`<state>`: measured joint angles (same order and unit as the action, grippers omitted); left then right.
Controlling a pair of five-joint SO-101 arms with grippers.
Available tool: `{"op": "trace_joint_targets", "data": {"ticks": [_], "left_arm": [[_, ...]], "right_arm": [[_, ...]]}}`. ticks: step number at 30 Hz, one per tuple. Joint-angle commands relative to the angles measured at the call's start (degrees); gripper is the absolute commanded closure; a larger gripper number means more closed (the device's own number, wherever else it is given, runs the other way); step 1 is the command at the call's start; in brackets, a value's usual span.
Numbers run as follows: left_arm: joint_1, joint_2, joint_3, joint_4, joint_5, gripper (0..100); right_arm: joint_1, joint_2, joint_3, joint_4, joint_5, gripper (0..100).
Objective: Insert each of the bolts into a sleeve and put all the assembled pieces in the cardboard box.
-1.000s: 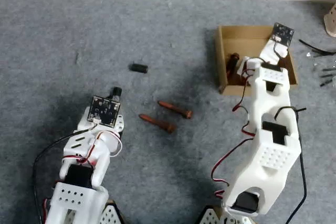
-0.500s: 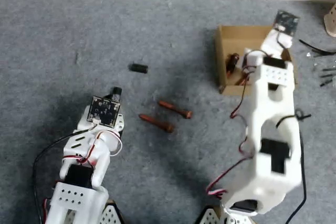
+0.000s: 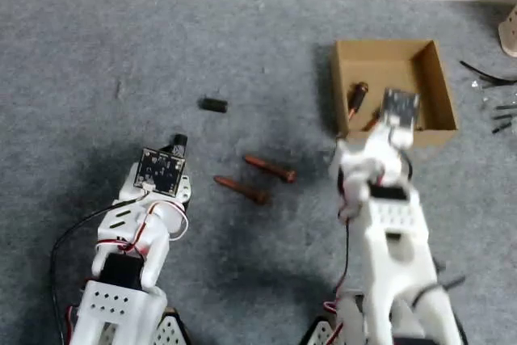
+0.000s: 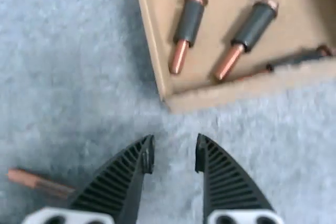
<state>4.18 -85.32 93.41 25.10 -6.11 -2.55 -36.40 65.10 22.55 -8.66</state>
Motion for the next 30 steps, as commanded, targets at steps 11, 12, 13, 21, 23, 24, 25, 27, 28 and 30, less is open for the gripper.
{"op": "trace_joint_targets", "data": {"ticks": [11, 12, 13, 21, 23, 24, 25, 27, 28, 30], "left_arm": [[0.13, -0.57, -0.48, -1.32, 0.35, 99], [0.13, -0.48, -0.48, -1.41, 0.35, 99], [0.13, -0.40, -0.48, -1.41, 0.35, 99], [0.13, -0.66, 0.22, -1.41, -2.20, 99], [0.13, -0.66, 0.22, -1.49, -2.20, 99], [0.13, -0.66, 0.22, -1.49, -2.20, 99], [0.13, -0.66, 0.22, -1.49, -2.20, 99], [0.13, -0.66, 0.22, -1.49, -2.20, 99], [0.13, -0.66, 0.22, -1.49, -2.20, 99], [0.13, -0.66, 0.22, -1.49, -2.20, 99]], "right_arm": [[-0.40, -42.42, 33.27, -12.26, -0.09, 89.2], [-0.40, -45.32, 34.95, -12.18, 0.09, 89.2], [-0.40, -48.13, 36.70, -12.00, 1.23, 89.2], [-0.40, -59.47, 39.87, 12.18, 8.88, 89.2], [-0.40, -60.79, 39.87, 19.74, 8.79, 89.2], [-0.40, -61.23, 39.78, 23.69, 8.97, 89.2], [-0.40, -61.67, 39.78, 27.65, 8.97, 89.2], [-0.40, -61.93, 39.78, 34.86, 8.97, 89.2], [-0.40, -62.11, 39.78, 38.20, 9.05, 89.2], [-0.40, -63.16, 39.78, 40.75, 9.05, 89.2]]}}
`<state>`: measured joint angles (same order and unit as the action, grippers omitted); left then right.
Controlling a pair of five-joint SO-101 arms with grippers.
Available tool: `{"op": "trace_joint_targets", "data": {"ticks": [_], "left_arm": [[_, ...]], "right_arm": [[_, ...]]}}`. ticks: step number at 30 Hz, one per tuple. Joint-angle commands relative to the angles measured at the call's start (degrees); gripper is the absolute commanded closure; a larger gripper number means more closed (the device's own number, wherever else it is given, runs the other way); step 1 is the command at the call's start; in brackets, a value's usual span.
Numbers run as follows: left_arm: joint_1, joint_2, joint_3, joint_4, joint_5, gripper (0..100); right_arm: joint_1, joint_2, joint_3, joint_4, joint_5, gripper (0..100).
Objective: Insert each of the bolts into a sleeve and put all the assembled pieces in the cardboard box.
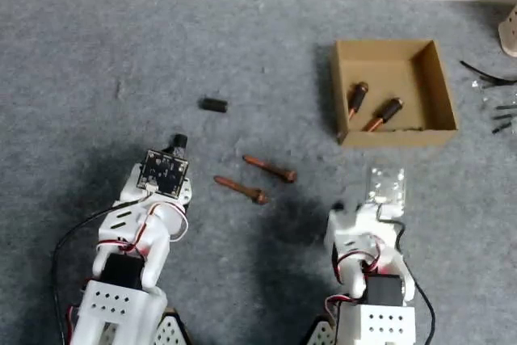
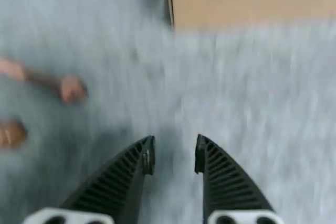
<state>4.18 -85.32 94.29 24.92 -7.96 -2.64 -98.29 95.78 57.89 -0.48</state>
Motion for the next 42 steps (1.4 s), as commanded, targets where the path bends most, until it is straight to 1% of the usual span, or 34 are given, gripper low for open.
{"op": "trace_joint_targets", "data": {"ticks": [1, 42], "left_arm": [[0.13, -0.66, -0.66, -1.32, -0.35, 99], [0.31, -0.66, -0.75, -1.32, -0.26, 99]], "right_arm": [[-0.31, -2.07, 9.10, 5.41, 0.88, 89.2], [-0.31, -3.30, 9.10, 5.67, 0.88, 89.2]]}}
